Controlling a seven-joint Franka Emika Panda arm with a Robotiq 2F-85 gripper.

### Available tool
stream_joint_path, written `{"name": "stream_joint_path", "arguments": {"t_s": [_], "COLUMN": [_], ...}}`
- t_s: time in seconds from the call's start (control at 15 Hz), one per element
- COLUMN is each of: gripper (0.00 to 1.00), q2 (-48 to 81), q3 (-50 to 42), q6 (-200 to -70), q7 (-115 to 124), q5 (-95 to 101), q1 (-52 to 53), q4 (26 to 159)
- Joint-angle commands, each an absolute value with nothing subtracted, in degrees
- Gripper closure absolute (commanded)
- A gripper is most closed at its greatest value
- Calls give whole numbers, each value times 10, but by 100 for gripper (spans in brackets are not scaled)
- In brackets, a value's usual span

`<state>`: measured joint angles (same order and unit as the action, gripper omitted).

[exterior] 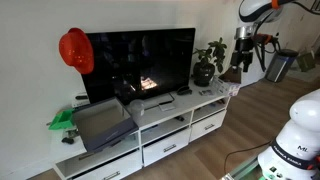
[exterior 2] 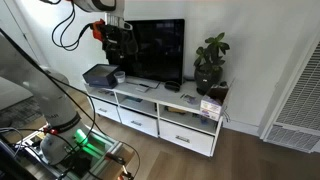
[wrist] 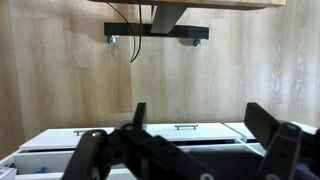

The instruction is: Press a button on the white remote control

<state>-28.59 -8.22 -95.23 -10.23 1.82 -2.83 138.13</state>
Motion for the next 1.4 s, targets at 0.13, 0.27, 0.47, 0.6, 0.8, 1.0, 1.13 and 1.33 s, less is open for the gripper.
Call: {"name": "stream_joint_path", "arguments": {"t_s": [0.13, 0.27, 0.47, 0.6, 0.8, 1.0, 1.13, 1.33], "gripper": [0, 0, 0, 0, 0, 0, 0, 0], "q2": [-285, -285, -285, -285, -285, -285, -285, -282], "q3": [-78, -78, -78, -78, -78, -78, -78, -77], "q6": [-952, -952, -952, -952, -952, -952, -952, -956], "q7": [-104, -104, -104, -104, -104, -104, -104, -118], "q5": [17, 17, 17, 17, 17, 17, 17, 21], "q1": [-33, -33, -33, -33, -33, -33, -33, -28], "q4": [1381, 1381, 1381, 1381, 1381, 1381, 1381, 1378]}}
